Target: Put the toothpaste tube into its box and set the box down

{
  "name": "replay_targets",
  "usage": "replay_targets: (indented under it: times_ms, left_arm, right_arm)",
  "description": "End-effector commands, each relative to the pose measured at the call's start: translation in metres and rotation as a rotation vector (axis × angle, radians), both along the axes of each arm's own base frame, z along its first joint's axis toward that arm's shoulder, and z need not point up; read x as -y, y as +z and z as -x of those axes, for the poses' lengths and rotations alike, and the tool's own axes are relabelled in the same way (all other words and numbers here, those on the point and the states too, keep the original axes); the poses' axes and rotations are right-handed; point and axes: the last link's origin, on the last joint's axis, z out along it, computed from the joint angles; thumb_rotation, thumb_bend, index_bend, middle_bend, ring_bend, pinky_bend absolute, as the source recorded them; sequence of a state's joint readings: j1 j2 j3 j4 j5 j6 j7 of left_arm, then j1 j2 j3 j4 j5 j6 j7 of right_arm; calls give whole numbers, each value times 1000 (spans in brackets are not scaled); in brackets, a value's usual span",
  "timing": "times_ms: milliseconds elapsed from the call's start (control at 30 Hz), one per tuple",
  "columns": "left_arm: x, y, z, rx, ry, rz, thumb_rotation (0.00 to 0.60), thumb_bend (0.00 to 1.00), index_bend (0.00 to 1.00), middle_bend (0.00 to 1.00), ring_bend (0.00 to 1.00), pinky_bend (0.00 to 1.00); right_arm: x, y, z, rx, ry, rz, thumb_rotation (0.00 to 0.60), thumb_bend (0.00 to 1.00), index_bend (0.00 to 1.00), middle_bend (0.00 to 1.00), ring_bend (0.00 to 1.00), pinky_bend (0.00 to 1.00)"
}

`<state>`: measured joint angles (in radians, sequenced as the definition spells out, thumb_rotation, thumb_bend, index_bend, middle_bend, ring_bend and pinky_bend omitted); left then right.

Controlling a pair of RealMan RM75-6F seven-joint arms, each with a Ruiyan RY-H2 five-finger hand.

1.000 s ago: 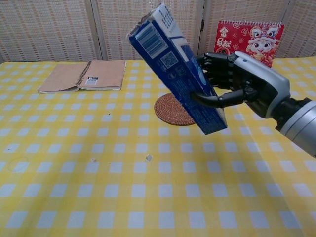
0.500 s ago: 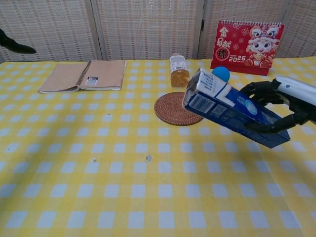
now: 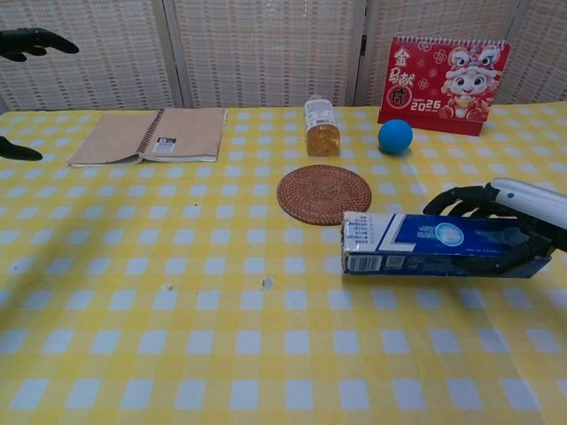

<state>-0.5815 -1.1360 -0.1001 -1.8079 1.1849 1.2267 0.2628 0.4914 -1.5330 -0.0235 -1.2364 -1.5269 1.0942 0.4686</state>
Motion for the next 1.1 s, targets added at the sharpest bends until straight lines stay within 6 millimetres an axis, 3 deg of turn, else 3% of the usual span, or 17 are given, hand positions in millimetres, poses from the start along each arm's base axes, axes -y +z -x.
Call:
replay_targets:
  times_ms: [33, 233, 433, 567, 667, 767, 967, 1100]
  left_arm:
    - [0, -2, 5, 4, 11, 8, 600, 158, 0, 0, 0, 105]
    - [1, -2, 7, 8, 5, 14, 600, 157, 0, 0, 0, 105]
    - [12, 7, 14, -4, 5, 4, 600, 157, 0, 0, 0, 89]
    - [28, 11, 44, -20, 58, 7, 600, 158, 0, 0, 0, 75]
    - [43, 14, 74, -63, 71, -36, 600, 159, 0, 0, 0, 65]
    - [59, 17, 97, -68, 83, -113, 600, 159, 0, 0, 0, 65]
    - [96, 14, 125, -85, 74, -226, 600, 161, 13, 10, 0, 30]
    - [104, 12, 120, -97, 45, -214, 600, 159, 1, 11, 0, 6]
  right_arm:
    - [0, 0, 1, -19, -3, -9, 600, 345, 134, 102, 160, 227]
    - [-1, 5, -1, -24, 3, -11, 600, 342, 1, 21, 96, 159]
    - [-7, 45, -7, -17, 57, 71, 600, 341, 0, 0, 40, 90]
    - [-23, 88, -5, -100, 91, 160, 600, 340, 0, 0, 1, 21]
    - [-40, 123, 0, -292, 92, 285, 600, 340, 0, 0, 0, 0]
    - [-59, 144, 5, -448, 48, 415, 600, 340, 0, 0, 0, 0]
    - [-90, 156, 26, -485, -65, 532, 600, 340, 0, 0, 0, 0]
    - [-97, 152, 37, -463, -80, 510, 600, 340, 0, 0, 0, 0]
